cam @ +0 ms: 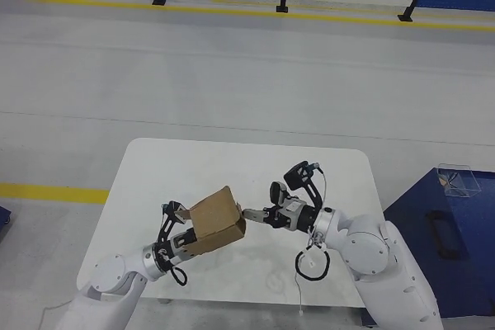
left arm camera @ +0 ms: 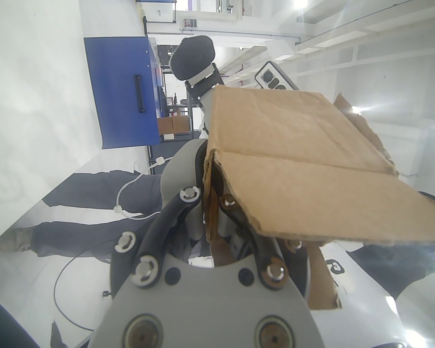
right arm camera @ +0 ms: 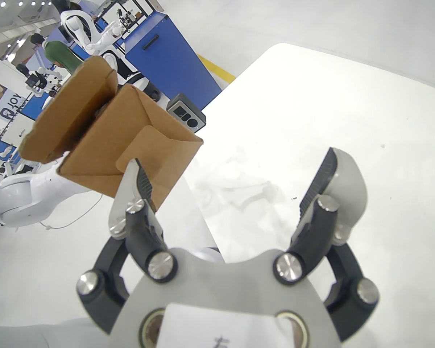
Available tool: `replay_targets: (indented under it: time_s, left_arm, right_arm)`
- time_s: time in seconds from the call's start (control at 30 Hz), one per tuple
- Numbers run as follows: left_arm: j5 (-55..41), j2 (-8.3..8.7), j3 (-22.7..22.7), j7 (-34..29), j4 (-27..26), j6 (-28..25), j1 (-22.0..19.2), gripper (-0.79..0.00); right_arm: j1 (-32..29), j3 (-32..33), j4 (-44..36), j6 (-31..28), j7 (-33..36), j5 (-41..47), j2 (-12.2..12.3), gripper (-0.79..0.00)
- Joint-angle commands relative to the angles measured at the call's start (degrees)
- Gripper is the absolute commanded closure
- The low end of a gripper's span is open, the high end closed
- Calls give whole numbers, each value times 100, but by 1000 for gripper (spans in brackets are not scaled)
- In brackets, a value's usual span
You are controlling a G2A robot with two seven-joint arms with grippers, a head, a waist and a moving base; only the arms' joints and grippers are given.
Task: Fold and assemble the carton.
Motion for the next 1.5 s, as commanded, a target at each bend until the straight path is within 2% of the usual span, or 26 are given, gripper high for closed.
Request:
replay_targets:
  time_s: [0.0,0.37,0.7,1.0,1.17,1.47]
  left_arm:
    - [20,-1,2,7,-11,2,3,0]
    - [34,-6,0,14,-3,-3,11,0]
    - [133,-5,-8,22,-50,-10,21,0]
    - [143,-8,2,-2,-17,-12,26,0]
    - [199,-6,-10,10,-10,-32,37,0]
    - [285,-6,10,7,-65,-35,57,0]
  right_arm:
    - [22,-32,-16,16,4,-31,2,-785]
    - [142,-284,24,151,39,-402,6,-785]
    - [81,-184,-184,207,-93,-338,31,-785]
    - [119,-365,-164,271,-11,-642,39,-785]
    - [64,-276,-279,294,-208,-555,47,-785]
    - [78,-378,-369,341,-62,-768,62,-785]
